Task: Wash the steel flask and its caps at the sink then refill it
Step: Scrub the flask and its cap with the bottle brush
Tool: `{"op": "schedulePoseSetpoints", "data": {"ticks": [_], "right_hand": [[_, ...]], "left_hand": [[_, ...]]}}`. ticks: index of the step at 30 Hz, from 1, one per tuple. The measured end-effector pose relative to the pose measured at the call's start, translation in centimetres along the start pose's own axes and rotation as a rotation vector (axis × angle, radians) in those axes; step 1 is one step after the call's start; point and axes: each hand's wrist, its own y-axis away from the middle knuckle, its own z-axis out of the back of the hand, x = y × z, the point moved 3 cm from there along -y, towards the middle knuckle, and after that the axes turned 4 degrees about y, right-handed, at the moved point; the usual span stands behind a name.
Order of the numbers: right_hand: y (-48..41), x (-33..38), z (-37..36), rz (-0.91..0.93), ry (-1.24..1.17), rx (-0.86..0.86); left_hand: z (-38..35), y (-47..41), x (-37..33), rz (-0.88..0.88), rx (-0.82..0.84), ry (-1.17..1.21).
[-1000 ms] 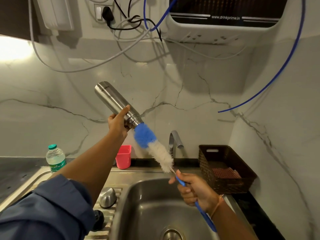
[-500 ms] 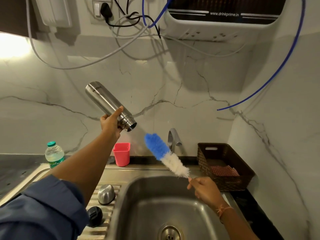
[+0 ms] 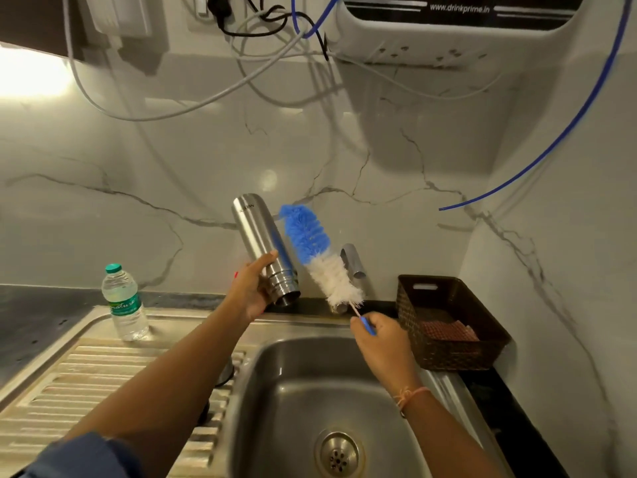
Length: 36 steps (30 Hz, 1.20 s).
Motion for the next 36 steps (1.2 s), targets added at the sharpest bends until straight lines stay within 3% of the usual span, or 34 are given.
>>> {"op": "schedulePoseSetpoints", "data": {"ticks": [7,18,25,36], "right_hand": [[-0.9,0.4,-1.5,-0.080,-0.010,0.076],[-9.5,6.0,-5.3,0.187,0.751,0.163],[-14.6,9.6,-9.5,0.390,1.204,0.204],[-17.1,11.5,-13.8,0.503,1.463,0.228]], "left_hand": [[1.7,3.0,3.1,-0.003,-0.011,-0.133],[7.5,2.6,6.1,-0.088,-0.142,-0.119],[10.2,0.2,6.6,-0.036,-0.183,-0.144],[11.6,-2.1,7.8,-0.003,-0.185,-0.103]]}}
